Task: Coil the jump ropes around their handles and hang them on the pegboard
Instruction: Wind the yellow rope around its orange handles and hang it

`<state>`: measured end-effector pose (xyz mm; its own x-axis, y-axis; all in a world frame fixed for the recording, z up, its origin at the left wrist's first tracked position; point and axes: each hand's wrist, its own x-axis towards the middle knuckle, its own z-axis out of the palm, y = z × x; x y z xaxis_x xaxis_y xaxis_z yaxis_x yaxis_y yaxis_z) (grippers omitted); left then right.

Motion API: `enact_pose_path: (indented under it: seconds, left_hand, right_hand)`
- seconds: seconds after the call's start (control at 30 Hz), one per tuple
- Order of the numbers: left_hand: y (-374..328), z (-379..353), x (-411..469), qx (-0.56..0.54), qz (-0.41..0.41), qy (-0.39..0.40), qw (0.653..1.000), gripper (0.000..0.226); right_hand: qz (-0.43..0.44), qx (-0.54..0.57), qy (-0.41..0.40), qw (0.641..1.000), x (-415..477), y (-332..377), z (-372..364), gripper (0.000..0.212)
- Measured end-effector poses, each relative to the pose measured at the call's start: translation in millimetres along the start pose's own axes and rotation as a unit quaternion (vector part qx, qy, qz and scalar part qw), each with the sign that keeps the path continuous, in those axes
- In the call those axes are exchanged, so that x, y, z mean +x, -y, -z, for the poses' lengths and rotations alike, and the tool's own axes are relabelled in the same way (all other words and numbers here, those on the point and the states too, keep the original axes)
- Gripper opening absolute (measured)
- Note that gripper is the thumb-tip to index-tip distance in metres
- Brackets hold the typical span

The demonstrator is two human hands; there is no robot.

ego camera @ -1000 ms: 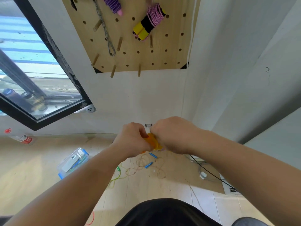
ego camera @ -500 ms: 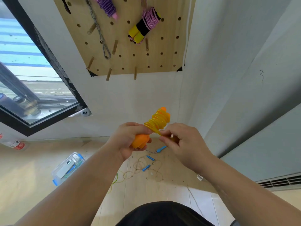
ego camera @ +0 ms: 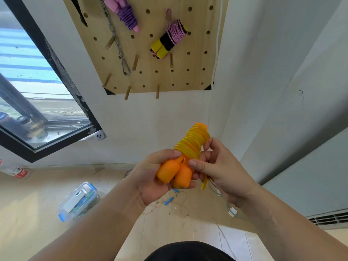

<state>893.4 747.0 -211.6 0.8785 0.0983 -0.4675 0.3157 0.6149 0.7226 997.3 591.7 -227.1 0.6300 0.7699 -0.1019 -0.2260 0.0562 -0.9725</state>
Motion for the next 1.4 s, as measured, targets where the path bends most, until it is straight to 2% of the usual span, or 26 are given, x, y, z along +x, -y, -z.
enact_pose_path:
  seconds: [0.1, 0.17, 0.23, 0.3, 0.37, 0.43, 0.53, 0.6, 0.67, 0.7, 0.73, 0.77, 0.83, 0.87, 0.93, 1.0, 1.07, 1.1, 1.13, 1.17, 1.23, 1.27, 1.33, 1.4]
  left_hand:
    - [2, 2, -3, 0.038, 0.005, 0.0, 0.999, 0.054]
    - [4, 4, -4, 0.053, 0.012, -0.008, 0.998, 0.055]
    - [5, 4, -4, 0.061, 0.015, -0.01, 0.998, 0.052]
    - [5, 2, -4, 0.051, 0.015, -0.008, 0.999, 0.051]
    - [4, -2, -5, 0.011, 0.011, -0.002, 1.0, 0.053]
    - [2, -7, -5, -0.029, 0.002, -0.01, 1.0, 0.049]
    - [2, -16, -5, -0.02, -0.01, -0.055, 0.998, 0.045]
    - [9, -17, 0, 0.068, -0.071, -0.122, 0.988, 0.038]
    - [13, -11, 2, 0.18, -0.228, -0.18, 0.94, 0.032]
    - [11, -6, 1, 0.241, -0.319, -0.155, 0.904, 0.038]
    - [9, 2, 0, 0.313, -0.382, -0.091, 0.865, 0.05]
    - [5, 9, -2, 0.406, -0.407, -0.033, 0.817, 0.061]
    - [-1, 18, -3, 0.575, -0.426, 0.035, 0.697, 0.072]
    - [-3, 20, -3, 0.619, -0.424, 0.05, 0.66, 0.072]
    - [-3, 18, -3, 0.65, -0.42, 0.071, 0.63, 0.07]
    - [-2, 17, 0, 0.642, -0.434, 0.088, 0.626, 0.086]
    - [0, 17, 5, 0.626, -0.475, 0.076, 0.614, 0.09]
    - [3, 16, 8, 0.616, -0.492, 0.055, 0.612, 0.087]
    - [7, 16, 10, 0.59, -0.502, 0.031, 0.631, 0.085]
    - [10, 13, 9, 0.542, -0.496, 0.004, 0.678, 0.084]
    - [15, 4, 8, 0.419, -0.432, -0.075, 0.795, 0.086]
    - [17, 0, 9, 0.38, -0.391, -0.126, 0.829, 0.083]
    - [20, -3, 14, 0.357, -0.303, -0.218, 0.856, 0.072]
    - [22, -3, 16, 0.359, -0.226, -0.26, 0.867, 0.073]
  right_hand:
    - [-0.055, -0.014, 0.037, 0.998, 2, -1, 7, 0.053]
    - [-0.054, -0.034, 0.069, 0.996, 3, -3, 10, 0.035]
    - [-0.053, -0.046, 0.091, 0.993, 3, -5, 12, 0.026]
    - [-0.05, -0.036, 0.103, 0.993, 5, -5, 12, 0.032]
    - [-0.043, 0.002, 0.107, 0.993, 7, -5, 12, 0.049]
    - [-0.043, 0.028, 0.1, 0.994, 9, -5, 10, 0.052]
    - [-0.055, 0.035, 0.078, 0.995, 9, -5, 5, 0.031]
    - [-0.091, 0.078, 0.055, 0.991, 7, -1, 3, 0.029]
    - [-0.161, 0.136, 0.027, 0.977, 5, 3, 3, 0.03]
    - [-0.2, 0.171, 0.016, 0.965, 4, 4, 5, 0.03]
    - [-0.237, 0.202, 0.014, 0.95, 3, 4, 7, 0.031]
    - [-0.269, 0.222, 0.024, 0.937, 2, 2, 10, 0.031]
    - [-0.312, 0.231, 0.07, 0.919, -1, -4, 12, 0.035]
    - [-0.325, 0.232, 0.097, 0.912, -2, -7, 13, 0.038]
    - [-0.339, 0.242, 0.146, 0.897, -4, -10, 11, 0.042]
    - [-0.342, 0.262, 0.172, 0.886, -5, -10, 10, 0.046]
    - [-0.347, 0.272, 0.166, 0.882, -7, -7, 5, 0.047]
    - [-0.35, 0.268, 0.156, 0.884, -9, -6, 1, 0.044]
    - [-0.351, 0.242, 0.145, 0.893, -11, -3, -5, 0.04]
    - [-0.344, 0.187, 0.125, 0.911, -13, -1, -12, 0.037]
    - [-0.296, 0.015, 0.06, 0.953, -18, 0, -24, 0.05]
    - [-0.252, -0.072, 0.024, 0.965, -19, -1, -28, 0.056]
    - [-0.154, -0.245, -0.009, 0.957, -19, -4, -29, 0.052]
    - [-0.094, -0.403, 0.017, 0.91, -18, -6, -26, 0.044]
